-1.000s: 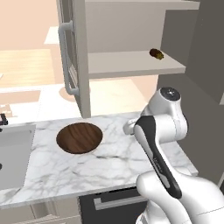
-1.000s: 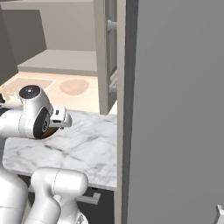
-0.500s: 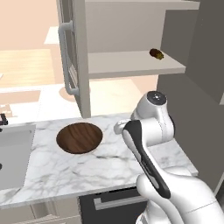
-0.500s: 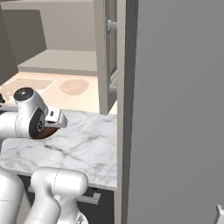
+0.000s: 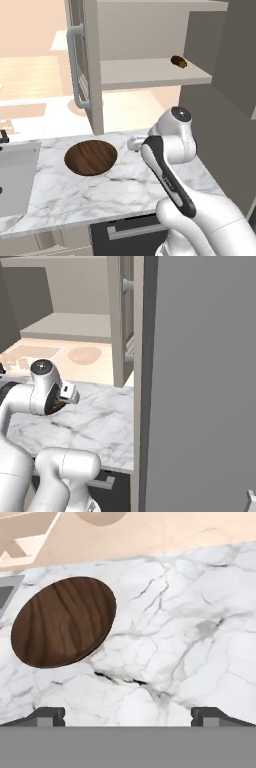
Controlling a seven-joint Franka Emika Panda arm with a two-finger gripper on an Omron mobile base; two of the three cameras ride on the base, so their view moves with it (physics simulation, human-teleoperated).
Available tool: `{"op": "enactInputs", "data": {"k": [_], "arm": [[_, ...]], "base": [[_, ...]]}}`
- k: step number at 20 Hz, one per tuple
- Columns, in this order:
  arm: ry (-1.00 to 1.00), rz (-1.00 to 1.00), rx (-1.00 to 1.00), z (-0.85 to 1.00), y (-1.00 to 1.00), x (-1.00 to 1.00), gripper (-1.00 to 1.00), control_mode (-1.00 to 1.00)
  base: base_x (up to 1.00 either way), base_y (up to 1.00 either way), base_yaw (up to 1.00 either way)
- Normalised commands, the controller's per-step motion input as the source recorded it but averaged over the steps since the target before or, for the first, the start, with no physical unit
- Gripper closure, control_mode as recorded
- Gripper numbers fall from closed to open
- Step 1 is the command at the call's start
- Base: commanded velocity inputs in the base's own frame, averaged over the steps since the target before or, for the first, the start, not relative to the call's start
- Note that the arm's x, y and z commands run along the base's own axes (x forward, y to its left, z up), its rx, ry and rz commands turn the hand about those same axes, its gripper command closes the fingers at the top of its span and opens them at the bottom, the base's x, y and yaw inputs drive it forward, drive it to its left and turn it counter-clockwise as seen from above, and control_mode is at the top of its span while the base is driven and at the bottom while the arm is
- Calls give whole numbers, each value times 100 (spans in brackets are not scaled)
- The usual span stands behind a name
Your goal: Pick the mug and place it in the sink. Pick the bowl and place it in the open cabinet and then close the cabinet.
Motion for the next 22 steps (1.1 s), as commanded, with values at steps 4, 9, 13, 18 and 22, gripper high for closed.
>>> {"op": "enactInputs", "data": {"k": [4, 9, 13, 18, 22], "arm": [[0, 3, 22, -27, 6, 35, -100, -100], [0, -1, 5, -20, 25, 23, -100, -100], [0, -4, 0, -19, 39, 25, -100, -100], [0, -3, 0, -15, 32, 21, -100, -100], [0, -1, 2, -12, 15, 13, -100, -100]], "base": [[0, 0, 0], [0, 0, 0], [0, 0, 0], [0, 0, 0], [0, 0, 0]]}}
